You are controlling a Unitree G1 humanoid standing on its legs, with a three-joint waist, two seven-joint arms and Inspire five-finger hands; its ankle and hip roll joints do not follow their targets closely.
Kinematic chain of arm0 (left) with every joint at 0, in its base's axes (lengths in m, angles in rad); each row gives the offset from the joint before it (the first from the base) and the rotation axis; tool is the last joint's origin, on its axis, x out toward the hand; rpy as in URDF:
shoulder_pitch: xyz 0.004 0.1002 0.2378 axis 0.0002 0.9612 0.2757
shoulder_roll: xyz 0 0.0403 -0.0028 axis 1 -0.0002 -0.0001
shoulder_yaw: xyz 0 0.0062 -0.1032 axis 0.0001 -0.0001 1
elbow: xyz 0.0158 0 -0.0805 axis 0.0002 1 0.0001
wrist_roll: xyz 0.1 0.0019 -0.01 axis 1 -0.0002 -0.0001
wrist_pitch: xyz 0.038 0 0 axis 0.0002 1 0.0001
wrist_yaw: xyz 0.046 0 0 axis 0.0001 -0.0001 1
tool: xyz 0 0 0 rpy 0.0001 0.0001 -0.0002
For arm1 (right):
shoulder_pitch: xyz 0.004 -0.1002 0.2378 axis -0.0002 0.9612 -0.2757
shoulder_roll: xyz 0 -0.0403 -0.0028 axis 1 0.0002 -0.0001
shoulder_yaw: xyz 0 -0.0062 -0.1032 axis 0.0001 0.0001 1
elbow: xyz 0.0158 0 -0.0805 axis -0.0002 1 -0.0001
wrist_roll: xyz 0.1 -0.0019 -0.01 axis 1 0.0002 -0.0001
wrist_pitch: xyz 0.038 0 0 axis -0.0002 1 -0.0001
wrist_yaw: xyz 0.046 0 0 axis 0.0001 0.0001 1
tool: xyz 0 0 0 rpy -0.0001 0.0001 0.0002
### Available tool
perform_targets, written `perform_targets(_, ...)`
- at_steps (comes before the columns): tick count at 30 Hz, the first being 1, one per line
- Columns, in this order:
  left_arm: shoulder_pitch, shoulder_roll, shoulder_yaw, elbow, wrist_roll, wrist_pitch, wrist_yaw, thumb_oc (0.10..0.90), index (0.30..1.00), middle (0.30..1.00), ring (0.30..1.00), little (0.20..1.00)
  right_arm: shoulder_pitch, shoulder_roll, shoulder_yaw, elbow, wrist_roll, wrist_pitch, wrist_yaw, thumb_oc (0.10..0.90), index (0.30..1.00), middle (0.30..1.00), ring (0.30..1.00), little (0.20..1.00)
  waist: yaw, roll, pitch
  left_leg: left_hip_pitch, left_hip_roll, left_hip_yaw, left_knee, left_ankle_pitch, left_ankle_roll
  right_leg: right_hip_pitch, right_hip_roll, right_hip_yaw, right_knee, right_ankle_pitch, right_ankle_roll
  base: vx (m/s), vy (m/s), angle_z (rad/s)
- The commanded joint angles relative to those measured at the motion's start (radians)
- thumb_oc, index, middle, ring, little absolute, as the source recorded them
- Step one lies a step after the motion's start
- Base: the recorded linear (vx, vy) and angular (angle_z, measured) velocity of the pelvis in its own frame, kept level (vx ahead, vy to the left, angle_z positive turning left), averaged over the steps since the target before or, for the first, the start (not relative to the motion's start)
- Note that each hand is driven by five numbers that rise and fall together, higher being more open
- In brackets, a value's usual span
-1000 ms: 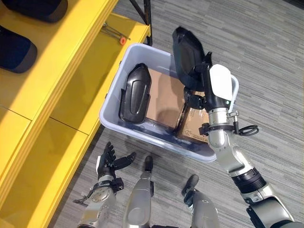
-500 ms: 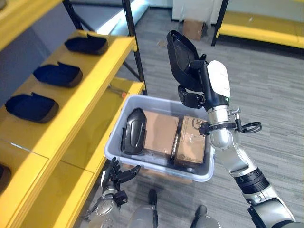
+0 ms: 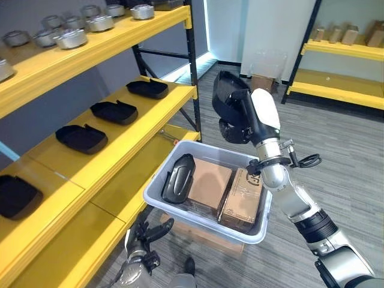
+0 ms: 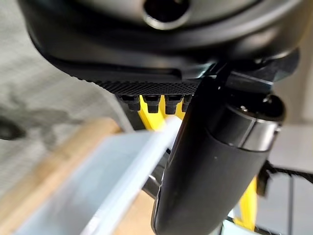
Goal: Move parts from the plastic box to the shelf.
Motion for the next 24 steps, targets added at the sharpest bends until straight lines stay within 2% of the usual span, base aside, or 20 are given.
perform_targets(1,-0.067,0.082,-0.017,-0.068,-0.001,-0.071,-0.023,0.900,1.000,1.000,1.000,1.000,-0.267,-0.025,-0.048,-0.054,0.007,-0.110,-0.079,0.400,0.300,0.300,0.300,0.300,0.033,-0.042,0.005,-0.033,0.044,0.052,-0.067,0.192,-0.137,0.103,-0.055,-0.070,-0.227,0.042,0.042,-0.40,-0.093,1.34)
perform_targets(2,-0.071,0.083,-0.024,-0.060,0.007,-0.067,-0.026,0.900,1.000,1.000,1.000,1.000,-0.258,-0.036,-0.055,-0.056,0.002,-0.109,-0.084,0.400,0.300,0.300,0.300,0.300,0.022,-0.039,0.012,-0.044,0.057,0.100,-0.057,0.208,-0.134,0.093,-0.065,-0.097,-0.233,0.059,0.040,-0.33,-0.049,1.58)
perform_targets(3,-0.078,0.087,-0.030,-0.051,0.013,-0.063,-0.029,0.900,1.000,1.000,1.000,1.000,-0.245,-0.046,-0.064,-0.061,-0.002,-0.109,-0.092,0.400,0.300,0.300,0.300,0.300,0.008,-0.043,0.021,-0.048,0.080,0.171,-0.032,0.205,-0.132,0.084,-0.080,-0.133,-0.237,0.072,0.037,-0.30,-0.074,1.88)
perform_targets(4,-0.078,0.088,-0.027,-0.040,0.012,-0.059,-0.035,0.900,1.000,1.000,1.000,1.000,-0.234,-0.054,-0.069,-0.065,-0.004,-0.106,-0.094,0.400,0.300,0.300,0.300,0.300,-0.002,-0.049,0.020,-0.037,0.102,0.207,-0.007,0.190,-0.135,0.077,-0.092,-0.165,-0.238,0.080,0.034,-0.25,-0.079,1.87)
perform_targets(6,-0.073,0.083,-0.021,-0.064,0.021,-0.064,-0.042,0.900,1.000,1.000,1.000,1.000,-0.228,-0.067,-0.073,-0.068,-0.009,-0.106,-0.102,0.400,0.300,0.300,0.300,0.300,-0.011,-0.054,0.014,-0.009,0.132,0.203,0.042,0.161,-0.139,0.076,-0.110,-0.202,-0.237,0.087,0.028,-0.14,-0.018,1.60)
perform_targets(7,-0.071,0.078,-0.018,-0.071,0.022,-0.066,-0.043,0.900,1.000,1.000,1.000,1.000,-0.226,-0.069,-0.077,-0.069,-0.003,-0.107,-0.106,0.400,0.300,0.300,0.300,0.300,-0.016,-0.061,0.008,0.023,0.150,0.193,0.071,0.135,-0.152,0.082,-0.123,-0.215,-0.226,0.071,0.033,-0.09,0.041,1.20)
perform_targets(8,-0.075,0.074,-0.016,-0.079,0.018,-0.070,-0.042,0.900,1.000,1.000,1.000,1.000,-0.226,-0.070,-0.082,-0.069,-0.004,-0.108,-0.107,0.400,0.300,0.300,0.300,0.300,-0.022,-0.062,0.005,0.056,0.180,0.204,0.091,0.125,-0.151,0.077,-0.138,-0.244,-0.204,0.067,0.032,-0.02,0.034,1.13)
perform_targets(9,-0.073,0.074,-0.016,-0.080,0.017,-0.069,-0.042,0.900,1.000,1.000,1.000,1.000,-0.225,-0.069,-0.082,-0.069,-0.005,-0.108,-0.107,0.400,0.300,0.300,0.300,0.300,-0.023,-0.062,0.008,0.060,0.181,0.202,0.093,0.121,-0.153,0.080,-0.139,-0.245,-0.197,0.060,0.032,-0.07,0.059,1.09)
perform_targets(11,-0.074,0.062,-0.022,-0.086,0.015,-0.066,-0.042,0.900,1.000,1.000,1.000,1.000,-0.211,-0.070,-0.094,-0.077,-0.008,-0.106,-0.111,0.400,0.300,0.300,0.300,0.300,-0.039,-0.060,-0.005,0.118,0.218,0.240,0.071,0.102,-0.154,0.068,-0.169,-0.285,-0.151,0.055,0.044,-0.06,0.182,1.12)
perform_targets(12,-0.080,0.058,-0.024,-0.087,0.018,-0.067,-0.044,0.900,1.000,1.000,1.000,1.000,-0.193,-0.076,-0.108,-0.085,-0.015,-0.104,-0.114,0.400,0.300,0.300,0.300,0.300,-0.057,-0.054,-0.011,0.159,0.260,0.286,0.054,0.107,-0.163,0.045,-0.210,-0.319,-0.098,0.061,0.056,-0.07,0.328,0.84)
perform_targets(14,-0.084,0.060,-0.032,-0.088,0.031,-0.062,-0.051,0.900,1.000,1.000,1.000,1.000,-0.158,-0.085,-0.137,-0.110,-0.021,-0.104,-0.115,0.400,0.300,0.300,0.300,0.300,-0.072,-0.044,-0.017,0.177,0.268,0.329,0.004,0.099,-0.167,0.012,-0.263,-0.343,-0.032,0.068,0.079,-0.04,0.380,0.94)
perform_targets(15,-0.087,0.064,-0.034,-0.083,0.043,-0.056,-0.060,0.900,1.000,1.000,1.000,1.000,-0.129,-0.083,-0.153,-0.112,-0.023,-0.100,-0.115,0.400,0.300,0.300,0.300,0.300,-0.079,-0.035,-0.018,0.161,0.254,0.358,-0.012,0.050,-0.163,0.016,-0.292,-0.352,-0.021,0.085,0.093,0.00,0.309,1.82)
perform_targets(16,-0.085,0.065,-0.035,-0.083,0.044,-0.056,-0.061,0.900,1.000,1.000,1.000,1.000,-0.123,-0.083,-0.156,-0.117,-0.023,-0.099,-0.114,0.400,0.300,0.300,0.300,0.300,-0.080,-0.039,-0.021,0.158,0.246,0.357,-0.008,0.042,-0.158,0.016,-0.300,-0.353,-0.019,0.088,0.099,0.12,0.415,1.59)
perform_targets(17,-0.080,0.075,-0.027,-0.078,0.053,-0.055,-0.064,0.900,1.000,1.000,1.000,1.000,-0.069,-0.073,-0.188,-0.135,-0.016,-0.101,-0.106,0.400,0.300,0.300,0.300,0.300,-0.069,-0.052,-0.018,0.142,0.207,0.336,0.046,-0.038,-0.141,0.041,-0.337,-0.353,-0.034,0.123,0.122,0.14,0.325,1.12)
perform_targets(18,-0.083,0.086,-0.022,-0.080,0.060,-0.055,-0.069,0.900,1.000,1.000,1.000,1.000,-0.050,-0.070,-0.200,-0.145,-0.018,-0.102,-0.107,0.400,0.300,0.300,0.300,0.300,-0.061,-0.061,-0.014,0.126,0.189,0.327,0.085,-0.061,-0.135,0.058,-0.355,-0.359,-0.041,0.139,0.132,0.20,0.512,0.24)
perform_targets(20,-0.083,0.112,-0.018,-0.079,0.089,-0.050,-0.077,0.900,1.000,1.000,1.000,1.000,0.007,-0.059,-0.239,-0.184,-0.038,-0.104,-0.109,0.400,0.300,0.300,0.300,0.300,-0.028,-0.099,-0.006,0.068,0.100,0.294,0.169,-0.159,-0.099,0.109,-0.428,-0.391,-0.090,0.229,0.179,0.14,0.512,0.66)
perform_targets(21,-0.082,0.114,-0.016,-0.078,0.094,-0.048,-0.072,0.900,1.000,1.000,1.000,1.000,0.010,-0.049,-0.241,-0.189,-0.049,-0.103,-0.115,0.400,0.300,0.300,0.300,0.300,-0.020,-0.112,-0.002,0.053,0.077,0.287,0.188,-0.179,-0.086,0.112,-0.444,-0.388,-0.105,0.264,0.189,0.10,0.589,0.97)
perform_targets(22,-0.080,0.121,-0.011,-0.080,0.106,-0.047,-0.067,0.900,1.000,1.000,1.000,1.000,0.013,-0.039,-0.245,-0.190,-0.063,-0.096,-0.121,0.400,0.300,0.300,0.300,0.300,-0.004,-0.126,0.000,0.027,0.031,0.284,0.214,-0.214,-0.062,0.120,-0.481,-0.399,-0.138,0.345,0.213,0.06,0.468,0.67)
perform_targets(23,-0.080,0.126,-0.008,-0.081,0.109,-0.046,-0.065,0.900,1.000,1.000,1.000,1.000,0.014,-0.033,-0.246,-0.191,-0.065,-0.091,-0.123,0.400,0.300,0.300,0.300,0.300,-0.002,-0.131,0.000,0.018,0.006,0.279,0.219,-0.227,-0.044,0.117,-0.488,-0.399,-0.141,0.349,0.210,0.07,0.489,0.32)
perform_targets(24,-0.078,0.124,-0.009,-0.082,0.120,-0.040,-0.066,0.900,1.000,1.000,1.000,1.000,0.017,-0.024,-0.243,-0.191,-0.078,-0.090,-0.120,0.400,0.300,0.300,0.300,0.300,0.001,-0.142,-0.004,0.021,-0.024,0.282,0.208,-0.239,-0.024,0.110,-0.504,-0.394,-0.139,0.382,0.215,0.15,0.502,0.10)
